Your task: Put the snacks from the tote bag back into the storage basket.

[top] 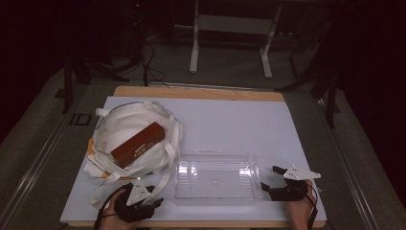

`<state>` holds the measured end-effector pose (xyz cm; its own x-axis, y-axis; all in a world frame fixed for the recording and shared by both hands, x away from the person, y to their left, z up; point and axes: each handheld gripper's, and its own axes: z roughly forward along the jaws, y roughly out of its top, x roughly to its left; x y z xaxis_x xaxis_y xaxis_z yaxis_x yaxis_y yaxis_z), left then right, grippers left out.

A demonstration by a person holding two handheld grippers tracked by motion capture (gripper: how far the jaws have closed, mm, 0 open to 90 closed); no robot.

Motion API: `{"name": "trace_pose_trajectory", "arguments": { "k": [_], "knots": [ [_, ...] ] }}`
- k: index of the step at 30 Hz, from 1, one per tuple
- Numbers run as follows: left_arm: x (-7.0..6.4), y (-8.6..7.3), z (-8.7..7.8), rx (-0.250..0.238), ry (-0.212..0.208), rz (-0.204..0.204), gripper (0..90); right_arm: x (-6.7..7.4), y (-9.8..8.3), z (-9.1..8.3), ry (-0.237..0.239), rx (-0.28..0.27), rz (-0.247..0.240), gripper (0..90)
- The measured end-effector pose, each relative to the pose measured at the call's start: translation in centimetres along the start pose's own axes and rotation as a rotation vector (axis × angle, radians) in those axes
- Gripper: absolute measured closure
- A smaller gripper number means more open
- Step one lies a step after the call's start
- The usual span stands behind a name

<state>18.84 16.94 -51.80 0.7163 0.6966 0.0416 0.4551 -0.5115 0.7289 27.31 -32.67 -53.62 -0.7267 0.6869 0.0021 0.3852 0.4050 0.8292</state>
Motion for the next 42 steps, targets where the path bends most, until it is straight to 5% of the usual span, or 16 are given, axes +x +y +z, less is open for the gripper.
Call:
{"name": "trace_pose_trajectory", "arguments": {
  "k": [21,42],
  "knots": [
    [0.0,2.1,-2.7,-0.012,0.004,0.072,46.2,0.0,0.1,0.1,-0.001,0.013,0.001,14.9],
    [2.9,4.4,-5.1,-0.015,0.024,0.094,49.7,0.0,0.1,0.1,-0.006,0.013,0.004,14.9]
  ]
}}
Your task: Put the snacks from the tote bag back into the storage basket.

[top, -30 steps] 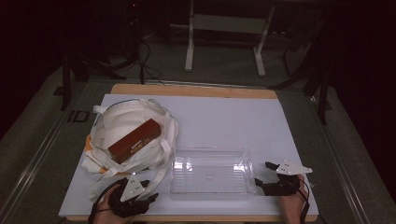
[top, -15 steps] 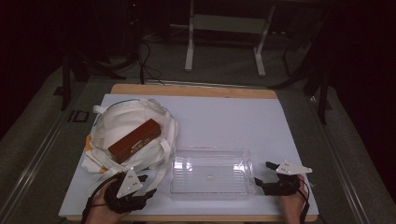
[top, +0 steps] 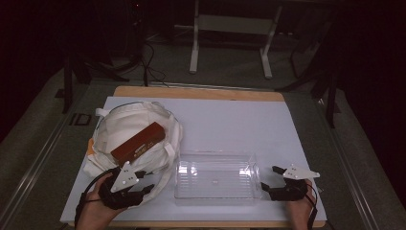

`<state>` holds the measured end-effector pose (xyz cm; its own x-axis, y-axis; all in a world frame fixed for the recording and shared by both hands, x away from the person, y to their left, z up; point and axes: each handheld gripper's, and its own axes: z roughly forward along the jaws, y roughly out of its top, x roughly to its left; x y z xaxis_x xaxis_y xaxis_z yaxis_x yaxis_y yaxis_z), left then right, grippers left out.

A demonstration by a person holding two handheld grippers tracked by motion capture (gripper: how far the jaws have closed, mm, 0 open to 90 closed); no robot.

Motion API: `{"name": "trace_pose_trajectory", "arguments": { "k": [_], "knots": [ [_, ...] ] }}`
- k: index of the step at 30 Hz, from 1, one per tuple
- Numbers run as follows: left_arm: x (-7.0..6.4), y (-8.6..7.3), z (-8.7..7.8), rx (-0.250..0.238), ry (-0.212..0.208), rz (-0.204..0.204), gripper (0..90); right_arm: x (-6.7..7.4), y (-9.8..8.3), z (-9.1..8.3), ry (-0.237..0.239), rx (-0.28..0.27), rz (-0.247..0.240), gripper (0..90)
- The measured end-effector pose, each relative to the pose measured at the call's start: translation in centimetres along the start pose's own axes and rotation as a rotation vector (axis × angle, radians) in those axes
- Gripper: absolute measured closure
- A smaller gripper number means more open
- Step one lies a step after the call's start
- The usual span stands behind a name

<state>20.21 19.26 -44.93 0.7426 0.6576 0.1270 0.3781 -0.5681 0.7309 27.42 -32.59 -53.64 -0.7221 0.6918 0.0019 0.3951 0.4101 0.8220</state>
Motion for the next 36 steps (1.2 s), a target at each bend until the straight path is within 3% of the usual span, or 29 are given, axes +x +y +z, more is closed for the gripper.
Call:
{"name": "trace_pose_trajectory", "arguments": {
  "k": [7,18,36],
  "knots": [
    [1.3,0.3,-0.6,0.011,0.013,0.001,49.9,0.0,0.0,0.0,-0.001,0.0,-0.001,14.9],
    [3.6,0.3,-1.0,0.013,0.025,-0.031,50.4,0.0,0.0,0.0,0.0,0.0,0.0,14.9],
    [7.8,1.4,-0.4,0.1,0.073,-0.054,49.5,0.0,0.0,0.0,-0.001,0.002,0.003,14.9]
  ]
}}
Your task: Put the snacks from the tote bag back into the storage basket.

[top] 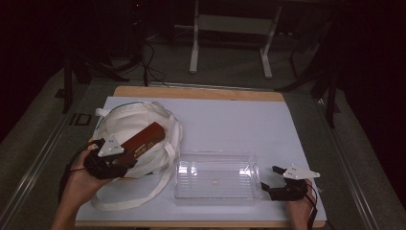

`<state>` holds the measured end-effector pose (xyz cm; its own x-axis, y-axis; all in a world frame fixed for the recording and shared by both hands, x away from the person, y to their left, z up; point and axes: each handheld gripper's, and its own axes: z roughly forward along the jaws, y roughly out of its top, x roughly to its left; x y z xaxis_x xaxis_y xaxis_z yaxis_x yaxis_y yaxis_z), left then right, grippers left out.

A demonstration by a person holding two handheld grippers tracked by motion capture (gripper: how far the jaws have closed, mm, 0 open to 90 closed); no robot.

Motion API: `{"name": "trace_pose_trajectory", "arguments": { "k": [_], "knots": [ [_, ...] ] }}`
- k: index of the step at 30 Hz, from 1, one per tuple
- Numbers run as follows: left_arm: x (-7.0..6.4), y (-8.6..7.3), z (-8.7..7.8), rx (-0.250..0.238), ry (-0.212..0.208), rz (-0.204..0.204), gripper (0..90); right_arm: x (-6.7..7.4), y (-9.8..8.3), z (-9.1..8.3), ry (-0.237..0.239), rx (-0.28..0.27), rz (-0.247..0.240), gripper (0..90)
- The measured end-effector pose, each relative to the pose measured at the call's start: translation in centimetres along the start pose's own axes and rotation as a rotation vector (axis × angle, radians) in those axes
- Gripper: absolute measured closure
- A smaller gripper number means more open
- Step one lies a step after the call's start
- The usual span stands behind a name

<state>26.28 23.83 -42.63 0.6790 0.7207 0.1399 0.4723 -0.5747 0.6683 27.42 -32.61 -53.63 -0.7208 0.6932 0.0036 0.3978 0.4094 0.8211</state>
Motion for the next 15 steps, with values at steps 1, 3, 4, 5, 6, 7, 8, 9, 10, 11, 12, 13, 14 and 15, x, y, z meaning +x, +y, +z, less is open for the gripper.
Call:
{"name": "trace_pose_trajectory", "arguments": {
  "k": [1,3,4,5,6,7,8,9,10,11,12,13,14,15],
  "knots": [
    [0.2,0.1,0.0,0.007,0.003,0.001,49.5,0.0,0.0,0.0,0.0,-0.001,0.001,14.9],
    [0.7,0.4,0.1,0.018,0.011,0.001,49.1,0.0,0.0,0.0,0.0,0.0,0.001,14.9],
    [1.0,0.5,0.2,0.022,0.016,-0.002,48.8,0.0,0.0,0.0,0.0,0.0,0.001,14.9],
    [1.3,0.6,0.3,0.026,0.015,-0.006,48.6,0.0,0.0,0.0,-0.001,0.001,0.0,14.9],
    [1.6,0.6,0.4,0.031,0.017,-0.011,48.5,0.0,0.0,0.0,-0.001,0.001,0.0,14.9],
    [1.9,0.7,0.5,0.037,0.019,-0.014,48.4,0.0,0.0,0.0,-0.001,0.001,0.0,14.9],
    [2.2,0.7,0.7,0.044,0.021,-0.019,48.4,0.0,0.0,0.0,-0.001,0.0,0.001,14.9],
    [2.5,0.7,0.8,0.049,0.022,-0.024,48.3,0.0,0.0,0.0,-0.001,0.0,0.001,14.9],
    [2.8,0.8,1.0,0.058,0.021,-0.029,48.1,0.0,0.0,0.0,-0.001,0.0,0.002,14.9],
    [3.1,0.8,1.1,0.068,0.022,-0.03,47.9,0.0,0.0,0.0,-0.001,0.0,0.001,14.9],
    [3.3,0.8,1.3,0.078,0.025,-0.033,47.6,0.0,0.0,0.0,-0.001,0.0,0.001,14.9],
    [3.6,0.7,1.5,0.087,0.024,-0.036,47.2,0.0,0.0,0.0,-0.001,0.0,0.002,14.9],
    [3.8,0.7,1.7,0.095,0.024,-0.041,47.1,0.0,0.0,0.0,-0.001,0.0,0.002,14.9],
    [4.1,0.7,1.9,0.104,0.021,-0.046,47.1,0.0,0.0,0.0,-0.001,0.0,0.002,14.9]
  ]
}}
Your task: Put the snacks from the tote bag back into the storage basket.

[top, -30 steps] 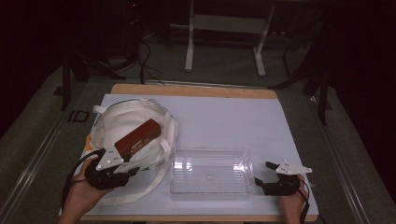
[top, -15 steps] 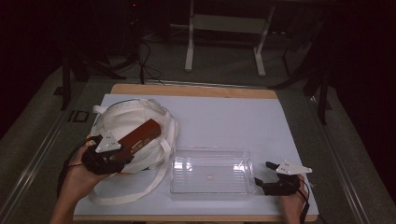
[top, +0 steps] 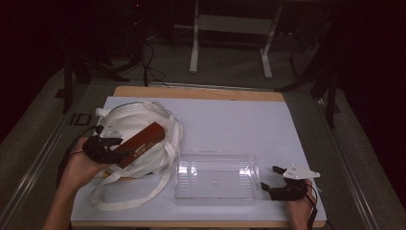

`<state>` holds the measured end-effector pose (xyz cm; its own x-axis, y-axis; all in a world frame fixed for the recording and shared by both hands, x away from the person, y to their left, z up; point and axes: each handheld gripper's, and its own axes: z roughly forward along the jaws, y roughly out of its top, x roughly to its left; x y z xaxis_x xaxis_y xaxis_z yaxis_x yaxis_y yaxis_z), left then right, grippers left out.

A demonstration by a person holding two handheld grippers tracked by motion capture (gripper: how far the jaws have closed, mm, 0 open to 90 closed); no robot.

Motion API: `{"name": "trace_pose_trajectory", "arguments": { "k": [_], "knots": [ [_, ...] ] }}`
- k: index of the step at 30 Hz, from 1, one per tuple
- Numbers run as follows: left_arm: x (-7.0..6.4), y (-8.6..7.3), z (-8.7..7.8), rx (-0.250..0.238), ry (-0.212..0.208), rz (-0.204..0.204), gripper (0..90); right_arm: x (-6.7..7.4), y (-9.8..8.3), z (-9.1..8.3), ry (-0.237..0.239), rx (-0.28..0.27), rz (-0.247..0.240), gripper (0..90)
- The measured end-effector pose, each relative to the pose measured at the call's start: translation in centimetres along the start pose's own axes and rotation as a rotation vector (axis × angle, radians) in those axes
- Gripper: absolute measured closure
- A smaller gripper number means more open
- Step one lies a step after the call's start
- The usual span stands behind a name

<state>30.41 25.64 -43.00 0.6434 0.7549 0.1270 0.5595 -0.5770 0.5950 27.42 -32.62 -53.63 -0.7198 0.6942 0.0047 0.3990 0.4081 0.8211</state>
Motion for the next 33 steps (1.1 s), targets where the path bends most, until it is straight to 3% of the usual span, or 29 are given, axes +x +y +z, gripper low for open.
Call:
{"name": "trace_pose_trajectory", "arguments": {
  "k": [11,33],
  "knots": [
    [1.6,0.2,1.2,0.062,-0.017,-0.037,45.8,0.0,0.0,0.0,-0.002,-0.001,-0.002,14.9],
    [1.8,2.0,2.6,0.158,-0.057,-0.016,39.5,0.0,0.0,0.0,-0.006,-0.003,-0.002,14.9]
  ]
}}
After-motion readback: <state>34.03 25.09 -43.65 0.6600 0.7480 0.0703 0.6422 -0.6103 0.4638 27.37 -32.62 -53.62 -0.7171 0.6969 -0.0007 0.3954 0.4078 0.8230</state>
